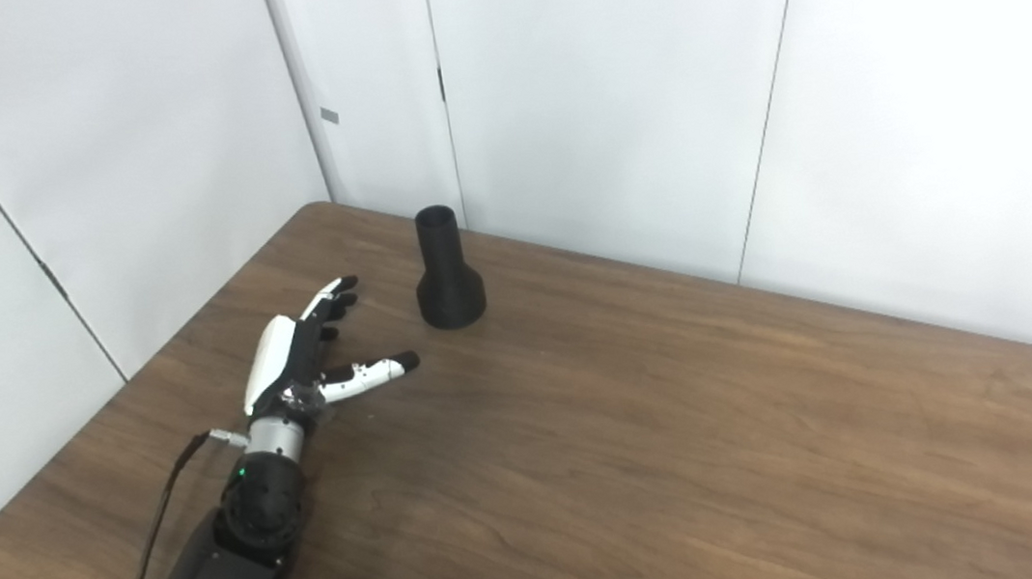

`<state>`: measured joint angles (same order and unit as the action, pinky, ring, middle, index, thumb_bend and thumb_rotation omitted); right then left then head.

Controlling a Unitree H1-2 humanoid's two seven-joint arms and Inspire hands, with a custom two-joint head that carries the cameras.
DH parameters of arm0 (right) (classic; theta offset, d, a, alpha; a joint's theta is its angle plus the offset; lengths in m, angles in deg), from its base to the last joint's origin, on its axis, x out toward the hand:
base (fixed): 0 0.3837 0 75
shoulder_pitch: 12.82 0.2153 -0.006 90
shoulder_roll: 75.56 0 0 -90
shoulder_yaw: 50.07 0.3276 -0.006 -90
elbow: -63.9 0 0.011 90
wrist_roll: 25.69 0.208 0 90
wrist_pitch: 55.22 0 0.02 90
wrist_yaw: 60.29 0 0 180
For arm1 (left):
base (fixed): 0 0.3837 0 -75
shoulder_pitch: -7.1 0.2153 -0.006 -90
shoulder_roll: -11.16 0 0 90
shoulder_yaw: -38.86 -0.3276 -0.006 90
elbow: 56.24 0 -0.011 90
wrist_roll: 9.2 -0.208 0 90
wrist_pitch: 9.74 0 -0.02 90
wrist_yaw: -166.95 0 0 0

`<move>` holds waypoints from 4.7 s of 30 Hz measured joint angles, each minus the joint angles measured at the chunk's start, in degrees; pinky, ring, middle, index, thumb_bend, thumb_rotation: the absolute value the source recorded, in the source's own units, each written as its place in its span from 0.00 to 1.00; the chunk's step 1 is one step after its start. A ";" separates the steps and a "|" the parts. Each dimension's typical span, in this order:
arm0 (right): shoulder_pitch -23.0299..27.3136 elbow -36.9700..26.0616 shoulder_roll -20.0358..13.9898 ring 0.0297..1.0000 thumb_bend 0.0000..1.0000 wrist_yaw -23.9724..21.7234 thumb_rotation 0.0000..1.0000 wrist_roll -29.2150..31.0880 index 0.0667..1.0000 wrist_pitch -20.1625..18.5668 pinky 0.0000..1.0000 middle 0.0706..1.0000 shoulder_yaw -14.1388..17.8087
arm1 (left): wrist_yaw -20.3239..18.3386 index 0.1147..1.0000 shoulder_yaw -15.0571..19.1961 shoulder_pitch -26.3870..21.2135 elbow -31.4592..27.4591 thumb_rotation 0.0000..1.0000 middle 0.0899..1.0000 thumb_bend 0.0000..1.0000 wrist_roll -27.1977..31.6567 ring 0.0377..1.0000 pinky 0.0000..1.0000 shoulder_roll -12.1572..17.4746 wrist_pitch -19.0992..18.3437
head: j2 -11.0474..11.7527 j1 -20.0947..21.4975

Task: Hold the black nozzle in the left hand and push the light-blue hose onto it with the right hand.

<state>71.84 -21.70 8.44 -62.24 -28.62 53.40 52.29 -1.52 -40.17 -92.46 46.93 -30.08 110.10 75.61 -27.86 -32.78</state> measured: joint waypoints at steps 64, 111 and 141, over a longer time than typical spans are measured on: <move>-1.17 -2.15 0.55 0.53 0.48 1.88 0.16 -0.93 0.46 -1.02 0.41 0.56 -1.71 | -14.61 0.75 -7.97 -5.13 -1.55 0.53 0.56 1.00 -15.55 0.49 0.39 12.63 -19.47 | 0.18 2.99; -2.58 -4.36 0.57 0.49 0.49 2.67 0.18 -1.28 0.45 -3.49 0.34 0.54 -3.22 | -7.57 0.81 -11.53 -6.05 0.64 0.52 0.88 1.00 -10.78 0.86 0.76 10.22 -12.87 | 0.09 4.84; -3.51 -6.44 1.19 0.57 0.66 2.87 0.80 -2.31 0.57 -4.12 0.42 0.60 -3.86 | -10.01 0.87 -13.98 -11.35 4.90 0.48 0.93 1.00 -6.88 0.91 0.82 4.89 -11.15 | -0.53 7.12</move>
<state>68.34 -28.14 9.63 -59.37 -30.93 49.28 48.43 -11.53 -54.15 -103.81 51.84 -36.97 114.98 64.46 -28.39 -25.66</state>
